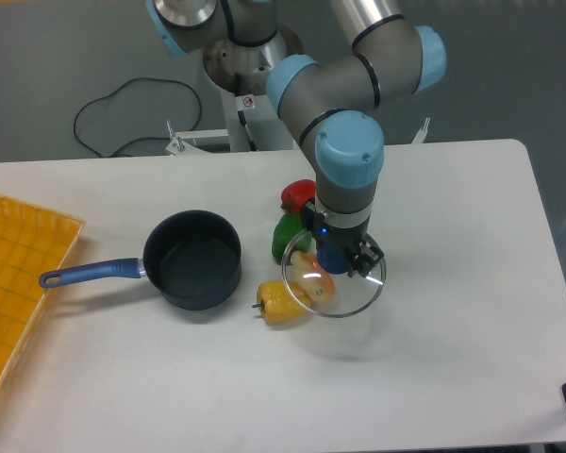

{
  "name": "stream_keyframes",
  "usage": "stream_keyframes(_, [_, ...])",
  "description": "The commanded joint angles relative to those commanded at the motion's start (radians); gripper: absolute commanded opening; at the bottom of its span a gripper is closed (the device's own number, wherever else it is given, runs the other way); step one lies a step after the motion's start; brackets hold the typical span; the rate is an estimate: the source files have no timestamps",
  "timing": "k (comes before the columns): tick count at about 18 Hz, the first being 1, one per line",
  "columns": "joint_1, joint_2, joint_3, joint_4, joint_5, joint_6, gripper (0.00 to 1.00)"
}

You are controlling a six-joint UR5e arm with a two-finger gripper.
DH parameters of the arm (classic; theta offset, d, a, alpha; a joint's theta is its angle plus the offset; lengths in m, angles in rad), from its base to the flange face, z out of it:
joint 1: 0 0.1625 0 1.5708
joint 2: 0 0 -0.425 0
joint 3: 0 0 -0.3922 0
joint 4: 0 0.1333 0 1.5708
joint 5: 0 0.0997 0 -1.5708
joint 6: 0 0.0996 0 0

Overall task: Place the lid on the table
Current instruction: 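Carry the glass lid away from the peppers, moving it clear of them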

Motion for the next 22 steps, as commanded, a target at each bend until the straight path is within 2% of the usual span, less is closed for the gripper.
stream_keyframes(4, [0.014,-0.009,0.017,0.006,-0.005,0.002,0.46])
stream_keyframes(16, [0.12,-0.064,0.058,-0.008,-0.003,0.049,0.46])
stream_keyframes(22, [0.141,-0.116,0.08,0.005,0.002,0.083,0.46])
